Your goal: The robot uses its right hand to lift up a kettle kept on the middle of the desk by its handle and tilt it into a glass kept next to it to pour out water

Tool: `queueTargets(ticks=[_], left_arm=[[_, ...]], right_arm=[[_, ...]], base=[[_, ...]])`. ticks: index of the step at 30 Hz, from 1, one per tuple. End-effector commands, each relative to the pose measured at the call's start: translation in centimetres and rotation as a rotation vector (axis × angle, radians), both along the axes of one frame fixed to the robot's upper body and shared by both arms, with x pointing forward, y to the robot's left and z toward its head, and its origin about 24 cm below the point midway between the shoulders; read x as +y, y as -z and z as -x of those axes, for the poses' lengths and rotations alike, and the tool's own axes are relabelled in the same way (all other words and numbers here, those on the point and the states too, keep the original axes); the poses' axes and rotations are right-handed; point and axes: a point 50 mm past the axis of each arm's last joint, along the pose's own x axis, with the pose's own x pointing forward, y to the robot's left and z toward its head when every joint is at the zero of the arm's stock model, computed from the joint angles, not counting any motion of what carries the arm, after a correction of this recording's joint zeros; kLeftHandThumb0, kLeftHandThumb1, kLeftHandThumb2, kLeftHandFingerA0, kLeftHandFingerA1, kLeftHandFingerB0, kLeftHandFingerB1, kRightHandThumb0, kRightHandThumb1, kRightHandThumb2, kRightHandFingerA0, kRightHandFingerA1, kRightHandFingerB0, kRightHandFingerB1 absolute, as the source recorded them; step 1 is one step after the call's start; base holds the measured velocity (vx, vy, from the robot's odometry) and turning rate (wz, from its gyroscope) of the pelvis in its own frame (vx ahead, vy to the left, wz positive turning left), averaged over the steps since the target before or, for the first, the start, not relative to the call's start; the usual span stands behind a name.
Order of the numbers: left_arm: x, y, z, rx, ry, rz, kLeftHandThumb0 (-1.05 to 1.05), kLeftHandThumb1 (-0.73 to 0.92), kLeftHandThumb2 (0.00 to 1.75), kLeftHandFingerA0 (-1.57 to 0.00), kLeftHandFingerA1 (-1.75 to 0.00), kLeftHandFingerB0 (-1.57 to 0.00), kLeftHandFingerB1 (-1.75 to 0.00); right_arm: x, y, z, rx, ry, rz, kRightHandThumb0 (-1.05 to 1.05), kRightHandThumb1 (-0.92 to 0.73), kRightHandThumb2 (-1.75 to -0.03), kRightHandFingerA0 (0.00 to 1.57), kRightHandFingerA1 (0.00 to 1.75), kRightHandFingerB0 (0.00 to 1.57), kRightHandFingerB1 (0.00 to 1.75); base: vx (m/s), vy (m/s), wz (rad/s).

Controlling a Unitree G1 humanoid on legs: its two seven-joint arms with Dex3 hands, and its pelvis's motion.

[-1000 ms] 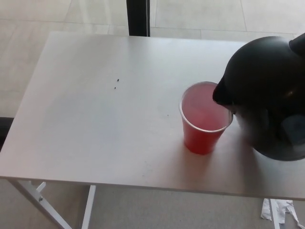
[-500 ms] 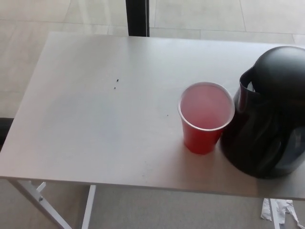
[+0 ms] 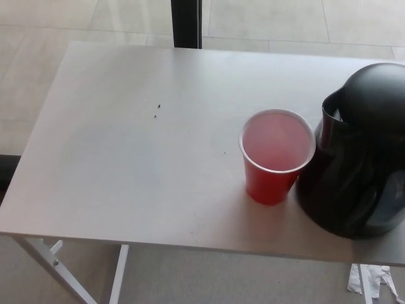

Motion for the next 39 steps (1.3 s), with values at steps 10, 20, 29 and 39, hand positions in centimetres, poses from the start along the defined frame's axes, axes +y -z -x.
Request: queueTargets(ticks=[10, 20, 29, 39], left_arm=[[0.3, 0.1, 0.5, 0.0, -0.012, -0.026, -1.05, 0.74, 0.99, -0.69, -0.65, -0.5, -0.84], [0.2, -0.1, 0.6, -0.005, -0.019, 0.01, -1.05, 0.56, 1.35, -0.68, -0.64, -0.44, -0.89], [0.5, 0.1, 0.7, -0.004, -0.018, -0.013, -1.05, 0.72, 0.97, -0.7, -0.63, -0.52, -0.82], [1.0, 0.3, 1.2, 0.007, -0.052, -0.002, -1.05, 0.73, 1.0, -0.67, -0.62, -0.54, -0.81]], right_arm=[[-0.6, -0.5, 0.7, 0.411, -0.426, -0.038, -1.0, -0.58, -0.89, 0.0, 0.31, 0.0, 0.0], [-2.7, -0.8, 1.8, 0.425, -0.446, -0.12, -0.83, -0.41, -0.68, 0.0, 0.0, 0.0, 0.0], [-5.2, -1.8, 3.4, 0.506, -0.48, -0.082, -0.88, -0.54, -0.57, 0.0, 0.0, 0.0, 0.0], [-8.3, -3.3, 6.5, 0.486, -0.494, -0.139, -0.98, -0.56, -0.58, 0.0, 0.0, 0.0, 0.0]], base=[[0.0, 0.0, 0.0], [0.0, 0.0, 0.0], [0.0, 0.0, 0.0], [0.0, 0.0, 0.0]])
